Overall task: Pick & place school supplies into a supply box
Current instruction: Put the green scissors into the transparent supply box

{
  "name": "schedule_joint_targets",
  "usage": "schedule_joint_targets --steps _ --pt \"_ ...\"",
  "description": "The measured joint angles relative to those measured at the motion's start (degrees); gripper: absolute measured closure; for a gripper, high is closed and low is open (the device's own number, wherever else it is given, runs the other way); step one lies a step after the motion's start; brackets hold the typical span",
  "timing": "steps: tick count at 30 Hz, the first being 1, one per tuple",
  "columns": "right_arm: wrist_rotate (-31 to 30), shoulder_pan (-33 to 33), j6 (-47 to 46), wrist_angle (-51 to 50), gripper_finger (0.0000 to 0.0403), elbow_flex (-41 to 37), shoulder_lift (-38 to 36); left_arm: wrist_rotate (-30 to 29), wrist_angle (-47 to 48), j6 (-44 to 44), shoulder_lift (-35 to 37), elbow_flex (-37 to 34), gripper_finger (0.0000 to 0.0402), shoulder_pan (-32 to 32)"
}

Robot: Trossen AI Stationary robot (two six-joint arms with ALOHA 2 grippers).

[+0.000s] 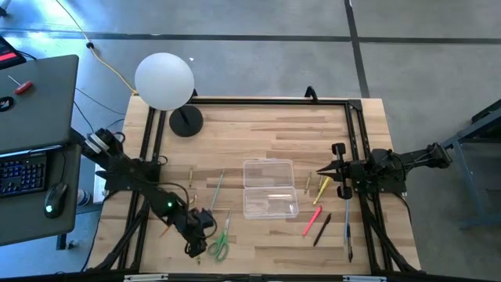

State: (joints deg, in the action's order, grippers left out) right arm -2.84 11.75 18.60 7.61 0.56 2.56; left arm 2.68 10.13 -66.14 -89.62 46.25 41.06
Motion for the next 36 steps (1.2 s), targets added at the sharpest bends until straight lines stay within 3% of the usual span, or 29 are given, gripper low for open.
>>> schedule_joint_targets --steps 6,13,28,36 --pt "0.0 0.0 2.5 0.0 0.0400 0.0 0.0 -1.7 1.5 4.7 -5.2 5.2 0.0245 0.6" --pt "0.0 0.0 2.9 0.0 0.0400 0.0 0.0 -3.8 10.1 10.3 -7.9 9.2 0.0245 0.6" --pt "-0.4 0.0 6.2 0.4 0.0400 0.0 0.0 -9.7 8.8 10.4 -8.3 9.4 0.0245 0.6" --pt "-0.4 0.0 7.4 0.4 0.0400 0.0 0.0 -8.3 7.9 10.1 -11.2 9.3 0.0245 1.0"
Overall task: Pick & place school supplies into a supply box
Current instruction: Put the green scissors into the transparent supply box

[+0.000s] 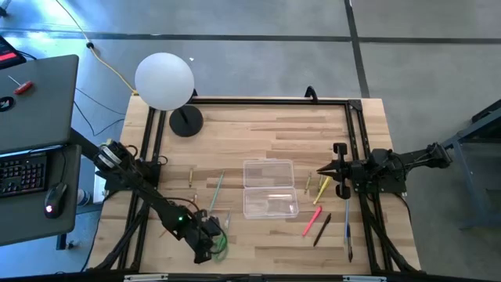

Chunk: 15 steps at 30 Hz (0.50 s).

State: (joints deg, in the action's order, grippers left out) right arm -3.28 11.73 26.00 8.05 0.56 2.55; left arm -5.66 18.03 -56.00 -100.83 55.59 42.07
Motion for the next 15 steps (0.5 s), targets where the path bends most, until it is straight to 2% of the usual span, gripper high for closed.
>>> schedule_joint_targets --steps 11,15 --pt "0.0 0.0 0.0 0.0 0.0400 0.0 0.0 0.1 1.6 -1.2 -0.4 0.1 0.0245 0.0" --pt "0.0 0.0 0.0 0.0 0.0400 0.0 0.0 -2.7 5.8 -1.3 -0.2 0.3 0.0245 0.0"
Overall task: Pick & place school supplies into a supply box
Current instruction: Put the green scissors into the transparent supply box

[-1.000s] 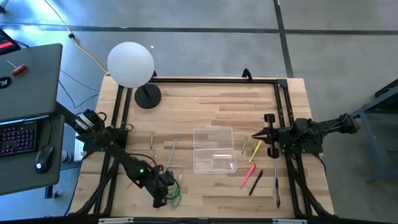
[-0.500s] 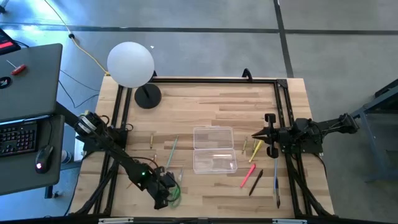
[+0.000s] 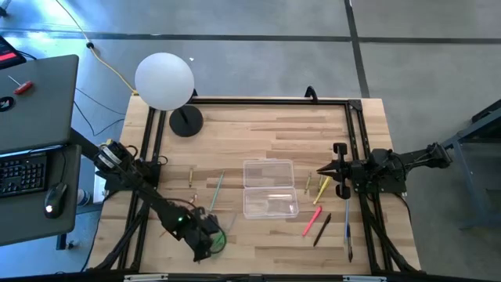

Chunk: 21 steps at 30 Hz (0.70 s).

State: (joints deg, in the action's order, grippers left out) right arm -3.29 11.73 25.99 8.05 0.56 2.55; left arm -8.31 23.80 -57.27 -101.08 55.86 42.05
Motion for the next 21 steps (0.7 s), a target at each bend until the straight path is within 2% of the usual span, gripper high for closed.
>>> schedule_joint_targets --steps 5,16,21 --pt "0.0 0.0 -0.3 0.0 0.0400 0.0 0.0 -2.4 1.1 0.4 0.0 -0.1 0.0245 0.0" --pt "0.0 0.0 -0.4 0.0 0.0400 0.0 0.0 -2.8 1.5 15.7 0.0 -0.2 0.0245 0.0" --pt "0.0 0.0 -0.4 0.0 0.0400 0.0 0.0 -2.5 1.4 16.5 -0.1 -0.2 0.0245 0.0"
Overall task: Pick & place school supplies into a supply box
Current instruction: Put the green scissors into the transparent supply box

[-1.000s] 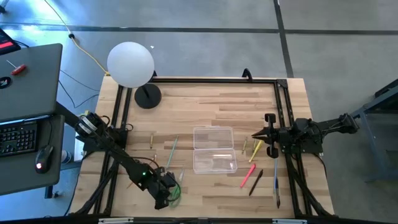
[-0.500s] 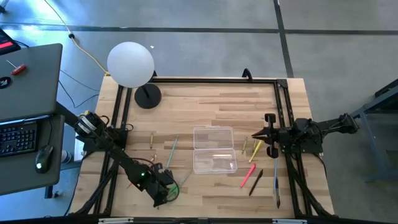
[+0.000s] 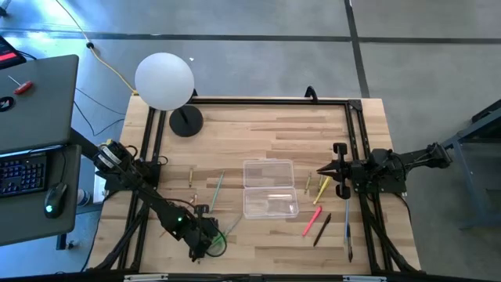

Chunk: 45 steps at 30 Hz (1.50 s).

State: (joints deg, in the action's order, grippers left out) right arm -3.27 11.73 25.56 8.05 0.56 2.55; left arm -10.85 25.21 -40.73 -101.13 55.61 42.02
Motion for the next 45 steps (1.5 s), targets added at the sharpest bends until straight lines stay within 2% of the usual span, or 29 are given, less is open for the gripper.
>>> schedule_joint_targets --steps 13,26,35,41,45 --pt "0.3 0.0 0.0 0.0 0.0400 0.0 0.0 -1.6 0.2 -4.8 -0.1 0.0 0.0252 0.0" --pt "0.5 0.0 -0.2 0.0 0.0401 0.0 0.0 -5.2 0.6 -8.5 -0.1 -0.1 0.0384 0.0" --pt "0.5 0.0 -0.2 0.0 0.0400 0.0 0.0 -5.5 1.3 -13.7 1.1 -0.4 0.0371 -0.1" --pt "0.4 0.0 -2.6 0.0 0.0400 0.0 0.0 -3.5 1.6 -17.6 4.7 -0.3 0.0389 0.0" --pt "0.4 0.0 -4.0 0.0 0.0400 0.0 0.0 -5.6 2.7 -18.2 8.1 -0.3 0.0389 0.6"
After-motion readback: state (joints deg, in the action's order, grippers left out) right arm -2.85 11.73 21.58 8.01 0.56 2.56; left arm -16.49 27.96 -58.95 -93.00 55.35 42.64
